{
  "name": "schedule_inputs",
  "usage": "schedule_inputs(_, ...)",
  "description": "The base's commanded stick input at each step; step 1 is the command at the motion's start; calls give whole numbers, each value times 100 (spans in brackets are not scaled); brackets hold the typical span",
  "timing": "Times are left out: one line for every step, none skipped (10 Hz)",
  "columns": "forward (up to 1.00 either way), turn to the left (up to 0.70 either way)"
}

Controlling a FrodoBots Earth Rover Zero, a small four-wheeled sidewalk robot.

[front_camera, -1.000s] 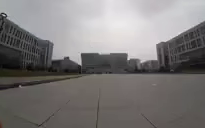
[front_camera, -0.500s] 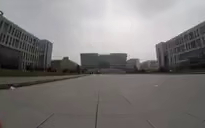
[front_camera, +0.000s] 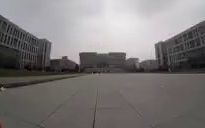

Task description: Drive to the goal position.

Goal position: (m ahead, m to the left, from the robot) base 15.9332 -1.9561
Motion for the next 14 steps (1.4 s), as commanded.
schedule_inputs(70, -1)
schedule_inputs(70, -1)
schedule_inputs(70, -1)
schedule_inputs(70, -1)
schedule_inputs(70, -1)
schedule_inputs(70, -1)
schedule_inputs(70, -1)
schedule_inputs(70, -1)
schedule_inputs(70, -1)
schedule_inputs(70, -1)
schedule_inputs(70, -1)
schedule_inputs(70, -1)
schedule_inputs(70, -1)
schedule_inputs(70, -1)
